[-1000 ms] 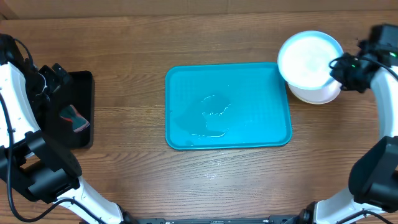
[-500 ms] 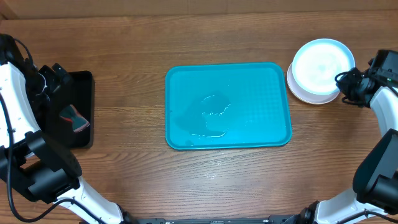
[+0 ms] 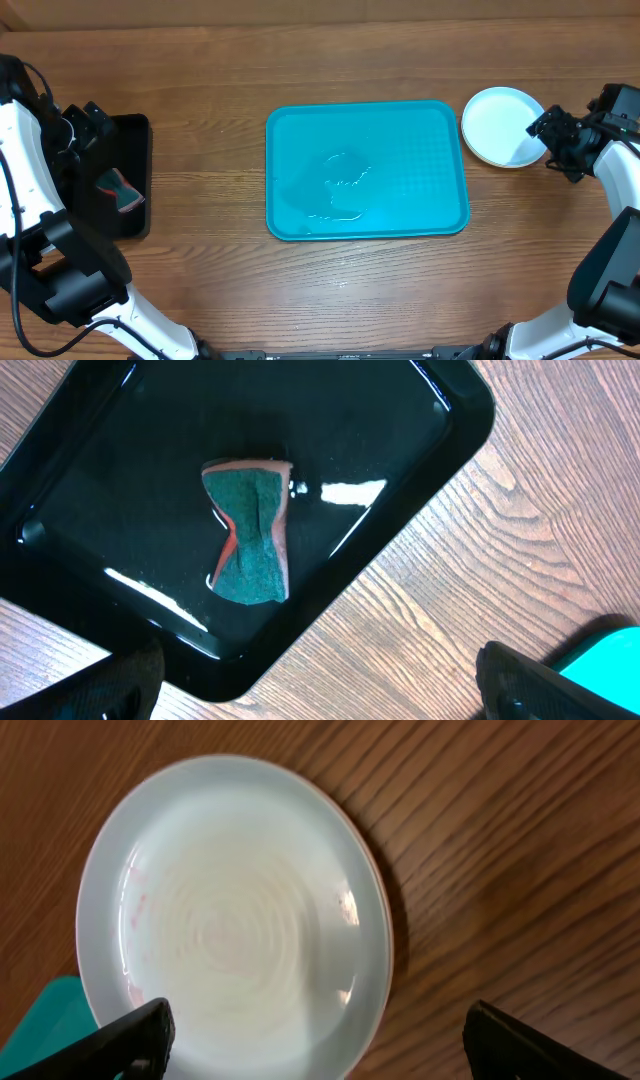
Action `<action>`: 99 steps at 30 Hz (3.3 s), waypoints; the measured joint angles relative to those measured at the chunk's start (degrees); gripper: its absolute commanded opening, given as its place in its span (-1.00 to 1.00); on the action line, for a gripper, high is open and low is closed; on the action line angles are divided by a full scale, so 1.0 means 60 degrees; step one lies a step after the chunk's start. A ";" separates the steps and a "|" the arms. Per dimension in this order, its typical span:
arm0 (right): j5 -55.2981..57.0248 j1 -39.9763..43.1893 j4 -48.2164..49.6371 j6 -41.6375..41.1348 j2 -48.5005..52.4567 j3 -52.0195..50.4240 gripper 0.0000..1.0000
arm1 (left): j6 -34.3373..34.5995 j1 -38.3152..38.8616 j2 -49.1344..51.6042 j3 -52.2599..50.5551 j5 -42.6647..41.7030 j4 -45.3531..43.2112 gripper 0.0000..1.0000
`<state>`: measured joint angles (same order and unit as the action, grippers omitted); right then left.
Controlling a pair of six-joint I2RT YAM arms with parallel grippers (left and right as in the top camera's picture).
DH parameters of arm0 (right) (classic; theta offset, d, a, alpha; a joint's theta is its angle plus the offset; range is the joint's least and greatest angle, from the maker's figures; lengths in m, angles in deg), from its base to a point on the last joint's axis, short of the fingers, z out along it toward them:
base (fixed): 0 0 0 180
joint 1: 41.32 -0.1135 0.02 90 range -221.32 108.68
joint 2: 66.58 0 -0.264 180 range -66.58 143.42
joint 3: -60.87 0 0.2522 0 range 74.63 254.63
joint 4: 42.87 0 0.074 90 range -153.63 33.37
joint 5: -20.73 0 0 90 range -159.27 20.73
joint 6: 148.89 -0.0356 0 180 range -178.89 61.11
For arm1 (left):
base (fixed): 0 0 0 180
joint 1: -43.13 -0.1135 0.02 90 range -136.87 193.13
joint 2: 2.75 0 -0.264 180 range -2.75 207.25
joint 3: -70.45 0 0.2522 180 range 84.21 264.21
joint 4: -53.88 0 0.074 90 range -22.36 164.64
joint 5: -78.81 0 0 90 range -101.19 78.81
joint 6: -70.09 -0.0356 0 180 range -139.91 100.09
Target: Clean dirty plates on tray and stack at the side
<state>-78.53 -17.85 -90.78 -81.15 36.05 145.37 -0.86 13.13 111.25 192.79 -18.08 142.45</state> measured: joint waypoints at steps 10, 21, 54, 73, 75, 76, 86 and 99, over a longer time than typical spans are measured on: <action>-0.0867 -0.0149 -0.3169 -0.0004 -0.3690 0.0062 1.00 | 0.0000 0.0000 0.0000 0.0000 0.0000 -0.0004 1.00; -0.1694 -0.0561 -0.6634 -0.0044 -0.5453 0.0120 1.00 | 0.0000 0.0000 0.0000 0.0000 0.0000 0.0000 0.99; -0.0306 -0.4790 -0.1311 -0.0036 -1.0561 -0.4011 1.00 | 0.0000 0.0000 0.0000 0.0000 -0.0022 0.0000 1.00; 0.2069 -0.5920 0.0696 -0.0040 -1.5719 -0.7712 1.00 | 0.0000 0.0000 0.0000 0.0000 -0.0033 -0.0004 0.99; 0.2113 -0.5920 0.1311 -0.0036 -1.5835 -0.8233 1.00 | 0.0000 0.0004 0.0000 0.0000 -0.0033 -0.0004 0.99; 0.2116 -0.5920 0.1639 -0.0036 -1.5901 -0.8491 1.00 | 0.0000 0.0000 0.0000 0.0000 -0.0033 -0.0004 1.00; 0.2339 -0.5916 0.4047 -0.0036 -1.6965 -1.0495 1.00 | 0.0000 0.0000 0.0000 0.0000 -0.0033 0.0000 1.00; 0.3187 -0.5909 0.5293 -0.0036 -1.6983 -1.1613 1.00 | 0.0000 0.0000 0.0000 0.0000 -0.0033 0.0000 1.00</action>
<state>-59.41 -53.30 -59.03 -81.37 -65.85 75.69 -0.86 13.13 111.25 192.79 -18.28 142.45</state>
